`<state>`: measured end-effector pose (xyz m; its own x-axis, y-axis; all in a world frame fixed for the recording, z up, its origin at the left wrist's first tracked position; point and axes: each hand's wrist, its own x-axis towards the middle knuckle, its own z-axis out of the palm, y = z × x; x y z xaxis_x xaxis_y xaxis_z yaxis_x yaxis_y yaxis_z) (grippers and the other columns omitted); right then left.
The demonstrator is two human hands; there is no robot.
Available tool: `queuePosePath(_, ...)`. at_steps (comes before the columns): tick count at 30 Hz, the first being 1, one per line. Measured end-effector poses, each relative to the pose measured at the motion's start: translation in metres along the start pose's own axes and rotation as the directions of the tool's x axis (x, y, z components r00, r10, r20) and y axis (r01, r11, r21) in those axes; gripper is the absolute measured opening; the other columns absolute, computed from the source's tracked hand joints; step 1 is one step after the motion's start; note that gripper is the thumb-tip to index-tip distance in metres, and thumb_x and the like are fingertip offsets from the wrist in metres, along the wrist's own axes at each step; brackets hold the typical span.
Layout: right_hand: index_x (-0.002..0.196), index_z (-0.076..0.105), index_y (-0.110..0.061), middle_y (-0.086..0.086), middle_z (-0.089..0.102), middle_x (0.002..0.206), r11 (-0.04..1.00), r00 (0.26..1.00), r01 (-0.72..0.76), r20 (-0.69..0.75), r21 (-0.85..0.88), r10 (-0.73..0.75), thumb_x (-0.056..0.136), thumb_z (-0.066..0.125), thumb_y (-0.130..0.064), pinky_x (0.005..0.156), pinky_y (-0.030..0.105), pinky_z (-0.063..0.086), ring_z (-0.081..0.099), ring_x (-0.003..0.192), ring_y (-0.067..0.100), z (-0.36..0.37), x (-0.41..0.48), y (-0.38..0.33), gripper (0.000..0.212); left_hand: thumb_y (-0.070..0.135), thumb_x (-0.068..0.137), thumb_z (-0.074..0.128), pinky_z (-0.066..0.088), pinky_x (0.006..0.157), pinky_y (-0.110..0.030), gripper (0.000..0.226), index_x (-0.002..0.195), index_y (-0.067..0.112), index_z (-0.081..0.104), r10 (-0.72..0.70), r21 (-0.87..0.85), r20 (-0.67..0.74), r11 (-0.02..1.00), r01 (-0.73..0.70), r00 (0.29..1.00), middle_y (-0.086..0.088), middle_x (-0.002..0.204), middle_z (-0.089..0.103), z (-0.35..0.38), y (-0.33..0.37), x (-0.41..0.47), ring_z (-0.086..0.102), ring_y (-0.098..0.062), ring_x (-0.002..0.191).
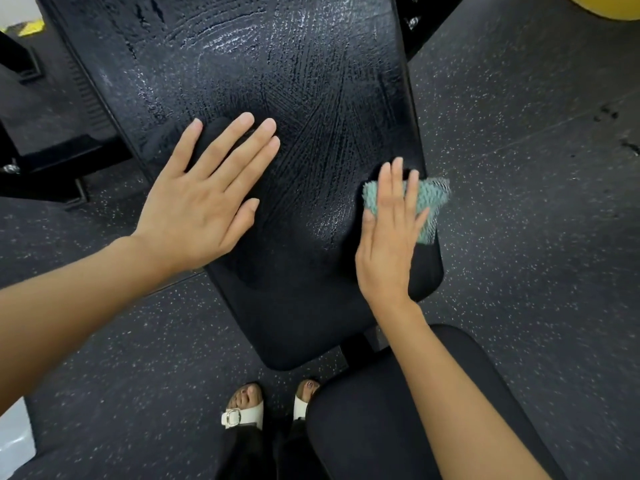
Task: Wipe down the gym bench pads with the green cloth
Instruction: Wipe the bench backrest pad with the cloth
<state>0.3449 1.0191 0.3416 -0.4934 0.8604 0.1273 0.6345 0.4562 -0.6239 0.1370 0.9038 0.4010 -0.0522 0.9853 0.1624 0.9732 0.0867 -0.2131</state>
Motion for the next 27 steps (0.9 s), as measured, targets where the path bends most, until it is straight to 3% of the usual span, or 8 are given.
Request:
queuePosePath(7, 0.154, 0.011, -0.023, -0.009, 0.004, 0.162, 0.993, 0.997, 0.032, 0.074, -0.113, -0.024, 0.103, 0.026, -0.027, 0.121, 0.044, -0.001, -0.005, 0.149, 0.01, -0.008, -0.025, 0.017, 0.054, 0.032, 0.099, 0.027, 0.0, 0.121, -0.047, 0.063, 0.156, 0.012, 0.01, 0.005, -0.019, -0.013, 1.0, -0.005, 1.0, -0.003, 0.164, 0.008, 0.001, 0.001, 0.001, 0.007, -0.022, 0.151)
queuePosePath(12, 0.154, 0.005, -0.028, -0.014, -0.002, 0.162, 0.988, 0.986, -0.004, 0.162, -0.156, 0.029, 0.101, 0.023, -0.026, 0.119, 0.054, 0.004, -0.002, 0.15, 0.014, 0.002, -0.102, 0.034, 0.056, 0.032, 0.099, 0.026, -0.001, 0.121, -0.047, 0.062, 0.156, 0.012, 0.01, -0.002, -0.012, -0.016, 1.0, 0.002, 1.0, -0.003, 0.164, 0.008, 0.001, 0.0, -0.001, 0.007, -0.022, 0.151)
queuePosePath(18, 0.153, 0.001, -0.034, -0.016, -0.001, 0.162, 0.975, 0.977, -0.208, 0.064, 0.079, 0.203, 0.104, 0.014, -0.037, 0.116, 0.061, 0.0, -0.007, 0.149, 0.013, 0.023, -0.109, -0.001, 0.05, 0.033, 0.1, 0.025, 0.0, 0.121, -0.048, 0.062, 0.156, 0.012, 0.008, 0.005, -0.007, -0.001, 1.0, -0.005, 1.0, -0.003, 0.164, 0.006, 0.001, 0.0, -0.002, 0.005, -0.022, 0.151)
queuePosePath(23, 0.154, 0.01, -0.023, -0.012, 0.0, 0.161, 0.992, 0.995, -0.095, 0.019, 0.086, 0.093, 0.101, 0.015, -0.037, 0.117, 0.05, -0.012, -0.009, 0.149, 0.014, 0.044, -0.057, -0.076, 0.055, 0.033, 0.1, 0.025, 0.003, 0.121, -0.049, 0.062, 0.156, 0.01, 0.009, 0.018, -0.011, -0.005, 1.0, -0.018, 1.0, -0.004, 0.164, 0.006, 0.001, 0.0, -0.001, 0.005, -0.022, 0.151)
queuePosePath(27, 0.154, 0.01, -0.023, -0.01, 0.002, 0.16, 0.976, 0.965, 0.217, 0.158, -0.036, -0.208, 0.103, 0.028, -0.031, 0.118, 0.053, -0.002, -0.004, 0.15, 0.016, 0.044, -0.063, -0.081, 0.054, 0.033, 0.102, 0.026, 0.006, 0.12, -0.049, 0.06, 0.155, 0.009, 0.013, 0.046, -0.009, -0.019, 0.999, -0.046, 0.999, -0.006, 0.164, 0.01, 0.0, -0.003, -0.002, 0.009, -0.025, 0.151)
